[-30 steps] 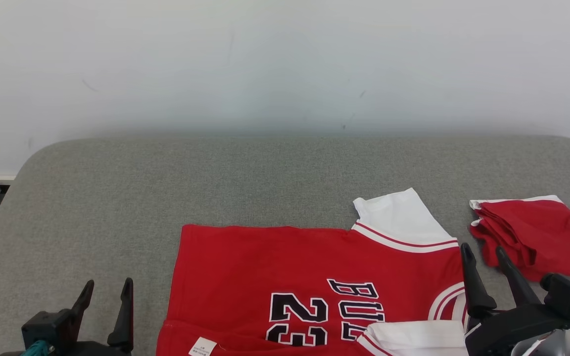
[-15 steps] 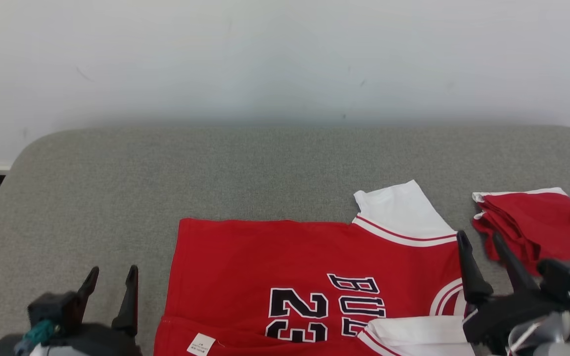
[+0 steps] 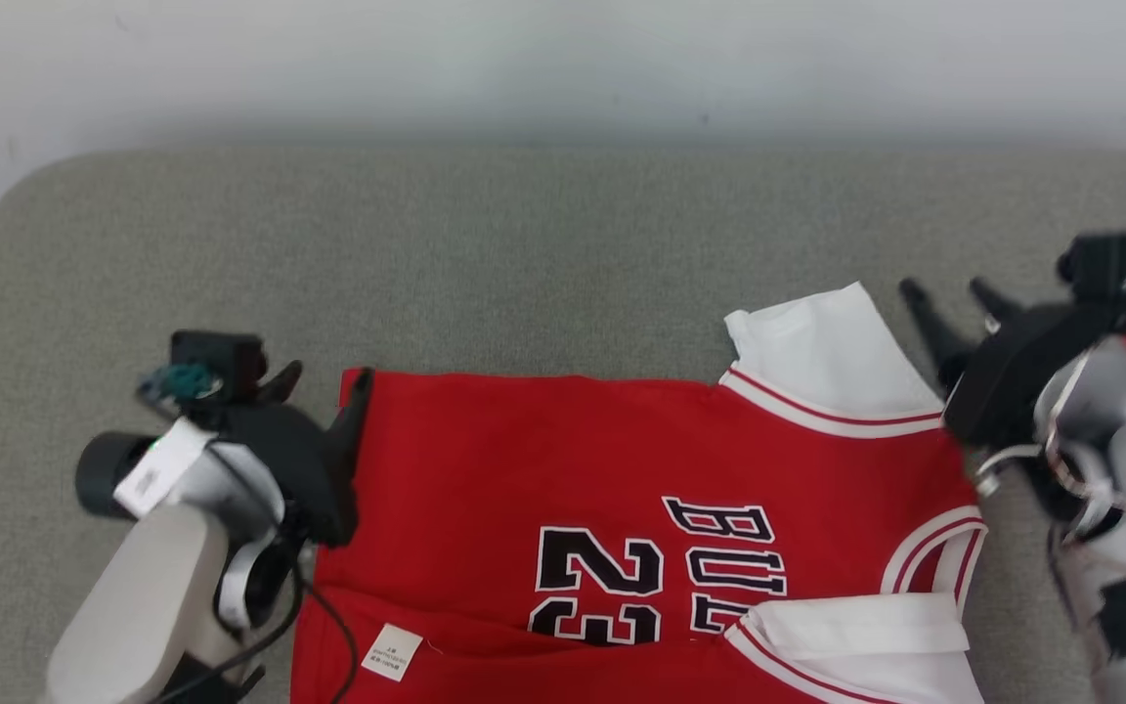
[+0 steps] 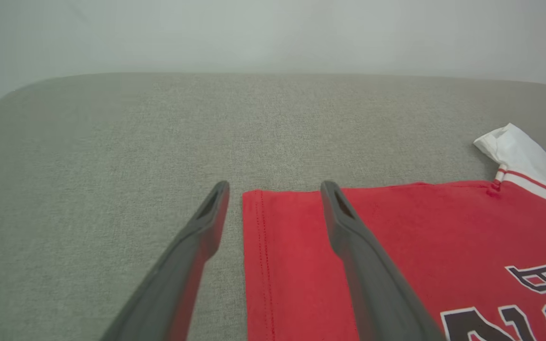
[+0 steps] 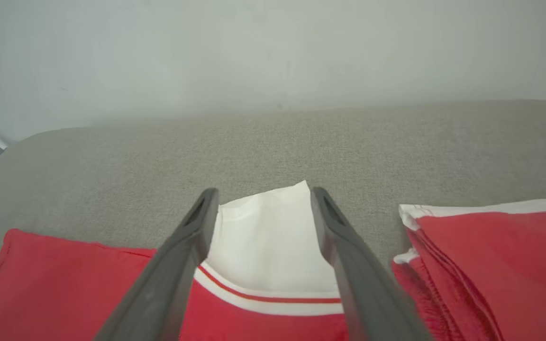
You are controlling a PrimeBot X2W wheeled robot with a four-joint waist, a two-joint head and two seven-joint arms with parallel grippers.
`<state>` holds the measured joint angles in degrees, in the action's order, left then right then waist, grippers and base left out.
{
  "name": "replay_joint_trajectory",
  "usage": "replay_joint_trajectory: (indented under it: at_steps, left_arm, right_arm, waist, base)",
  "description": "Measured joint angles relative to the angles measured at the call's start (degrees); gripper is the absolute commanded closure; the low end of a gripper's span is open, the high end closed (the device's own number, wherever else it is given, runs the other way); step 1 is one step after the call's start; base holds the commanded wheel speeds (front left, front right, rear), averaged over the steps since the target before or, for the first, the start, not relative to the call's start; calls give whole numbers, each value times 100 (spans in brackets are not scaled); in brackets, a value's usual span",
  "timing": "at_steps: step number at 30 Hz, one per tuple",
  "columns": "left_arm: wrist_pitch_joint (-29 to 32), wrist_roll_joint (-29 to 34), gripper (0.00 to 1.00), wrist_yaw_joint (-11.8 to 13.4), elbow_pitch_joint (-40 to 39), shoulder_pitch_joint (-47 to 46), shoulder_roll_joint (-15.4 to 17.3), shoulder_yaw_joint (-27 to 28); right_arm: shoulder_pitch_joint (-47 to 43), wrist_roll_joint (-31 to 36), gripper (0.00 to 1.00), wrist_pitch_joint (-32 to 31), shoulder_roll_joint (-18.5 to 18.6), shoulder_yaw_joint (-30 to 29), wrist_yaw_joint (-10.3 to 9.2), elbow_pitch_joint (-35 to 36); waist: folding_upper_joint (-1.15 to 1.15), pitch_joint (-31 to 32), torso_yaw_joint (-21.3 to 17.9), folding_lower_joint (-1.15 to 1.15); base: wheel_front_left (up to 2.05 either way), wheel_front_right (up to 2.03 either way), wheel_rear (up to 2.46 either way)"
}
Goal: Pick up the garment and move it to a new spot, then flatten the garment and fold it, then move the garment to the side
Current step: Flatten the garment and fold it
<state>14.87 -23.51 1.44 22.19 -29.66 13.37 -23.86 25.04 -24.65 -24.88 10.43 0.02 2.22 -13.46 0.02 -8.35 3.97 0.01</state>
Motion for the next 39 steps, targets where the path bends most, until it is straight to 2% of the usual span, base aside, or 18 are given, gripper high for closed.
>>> replay_joint_trajectory:
  at_steps: [5, 9, 15, 22, 35, 37, 38, 39]
  left_arm:
    - [766, 3, 0, -51, 420, -644, -246, -249]
    - [1191, 20, 0, -48, 673, -1107, -337, -274]
    - [1468, 34, 0, -48, 957, -1558, -445, -265]
    - [1616, 34, 0, -102, 1202, -1817, -567, -287]
    - [1713, -124, 0, -259, 1460, -2120, -719, -249]
    - [1713, -196, 0, -337, 1495, -2147, -778, -261]
    - [1713, -203, 3, -357, 1506, -2147, -805, -275]
    - [1713, -218, 11, -371, 1513, -2147, -818, -279]
  right_arm:
    - [797, -2, 0, -771, 320, -218, -348, -428]
    - [1262, 81, 0, -1316, 413, -230, -614, -657]
    - [1731, 186, 0, -1764, 534, -182, -732, -855]
    - [1916, 230, 0, -2078, 566, -153, -778, -1082]
    - [2162, 266, 0, -2514, 573, -45, -789, -1280]
    - [2172, 266, 7, -2555, 570, -46, -811, -1295]
    - [2190, 267, 18, -2563, 570, -46, -813, -1313]
    - [2210, 267, 20, -2571, 571, -52, -829, -1339]
  waist:
    - [0, -392, 88, 0]
    - [0, -794, 213, 0]
    - [0, -1263, 382, 0]
    - [0, -1576, 586, 0]
    - [-1, -1701, 781, -2]
    - [-1, -1703, 778, -1]
    - [-1, -1705, 776, -1]
    - [-1, -1706, 775, -1]
  base:
    - [0, 0, 0]
    - [0, 0, 0]
    - [0, 0, 0]
    - [0, 0, 0]
    - [0, 0, 0]
    - [0, 0, 0]
    - [0, 0, 0]
    - [0, 0, 0]
